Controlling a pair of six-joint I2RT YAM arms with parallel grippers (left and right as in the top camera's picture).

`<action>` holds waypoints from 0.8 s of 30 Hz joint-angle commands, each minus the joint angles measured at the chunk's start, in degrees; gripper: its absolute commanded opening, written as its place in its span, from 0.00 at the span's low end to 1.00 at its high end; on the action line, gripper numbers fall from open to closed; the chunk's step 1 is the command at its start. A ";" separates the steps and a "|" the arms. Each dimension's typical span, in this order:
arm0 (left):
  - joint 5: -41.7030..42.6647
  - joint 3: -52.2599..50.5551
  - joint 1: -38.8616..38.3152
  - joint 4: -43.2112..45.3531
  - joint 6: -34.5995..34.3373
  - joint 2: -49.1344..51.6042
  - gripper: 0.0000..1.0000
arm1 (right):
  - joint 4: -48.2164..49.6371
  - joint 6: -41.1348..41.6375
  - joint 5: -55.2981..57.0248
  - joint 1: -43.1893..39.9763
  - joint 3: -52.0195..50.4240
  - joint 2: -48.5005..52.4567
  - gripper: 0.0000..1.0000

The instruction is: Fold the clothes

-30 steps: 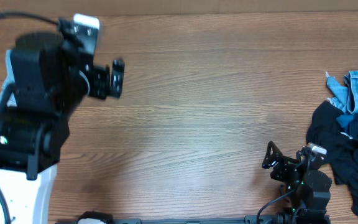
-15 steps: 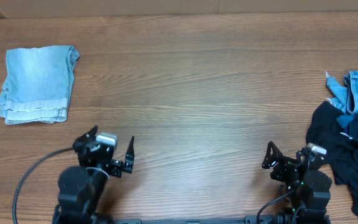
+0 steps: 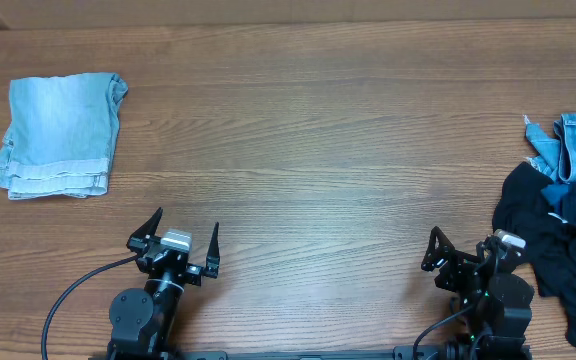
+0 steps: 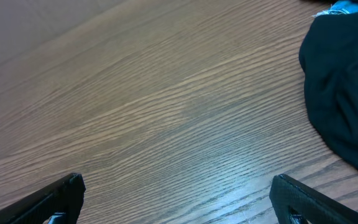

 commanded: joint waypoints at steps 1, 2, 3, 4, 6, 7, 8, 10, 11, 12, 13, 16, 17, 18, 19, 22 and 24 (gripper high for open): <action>0.63 -0.39 0.26 0.39 -1.03 -0.52 1.00 | 0.20 -0.17 -0.46 -0.28 -1.07 -0.68 1.00; 0.66 -0.39 0.26 0.42 -1.05 -0.04 1.00 | 0.20 -0.15 -0.46 -0.28 -1.07 -0.68 1.00; 0.66 -0.39 0.26 0.44 -1.03 0.17 1.00 | 0.20 -0.15 -0.46 -0.28 -1.07 -0.68 1.00; 0.66 -0.39 0.26 0.44 -1.03 0.22 1.00 | 0.20 -0.17 -0.46 -0.28 -1.07 -0.68 1.00; 0.66 -0.39 0.26 0.44 -1.03 0.24 1.00 | 0.20 -0.15 -0.46 -0.28 -1.07 -0.68 1.00; 0.66 -0.39 0.26 0.44 -1.03 0.26 1.00 | 0.20 -0.15 -0.46 -0.28 -1.07 -0.68 1.00; 0.66 -0.39 0.26 0.44 -1.03 0.26 1.00 | 0.20 -0.15 -0.46 -0.28 -1.07 -0.68 1.00; 0.66 -0.39 0.26 0.44 -1.03 0.26 1.00 | 0.20 -0.15 -0.46 -0.28 -1.07 -0.68 1.00; 0.66 -0.39 0.26 0.44 -1.03 0.26 1.00 | 0.20 -0.15 -0.46 -0.28 -1.07 -0.68 1.00; 0.66 -0.39 0.26 0.44 -1.03 0.26 1.00 | 0.20 -0.15 -0.48 -0.28 -1.07 -0.68 1.00; 0.66 -0.39 0.26 0.44 -1.03 0.26 1.00 | 0.20 -0.17 -0.46 -0.28 -1.07 -0.68 1.00; 0.66 -0.39 0.26 0.44 -1.03 0.26 1.00 | 0.20 -0.15 -0.46 -0.28 -1.07 -0.68 1.00; 0.63 -0.39 0.26 0.44 -1.03 0.26 1.00 | 0.20 -0.17 -0.46 -0.28 -1.07 -0.68 1.00; 0.66 -0.39 0.26 0.44 -1.03 0.26 1.00 | 0.20 -0.17 -0.48 -0.28 -1.07 -0.68 1.00; 0.66 -0.39 0.26 0.44 -1.03 0.26 1.00 | 0.20 -0.17 -0.48 -0.28 -1.07 -0.68 1.00; 0.63 -0.39 0.26 0.44 -1.05 0.26 1.00 | 0.20 -0.17 -0.46 -0.28 -1.07 -0.68 1.00; 0.66 -0.39 0.26 0.44 -1.03 0.26 1.00 | 0.20 -0.15 -0.48 -0.28 -1.07 -0.68 1.00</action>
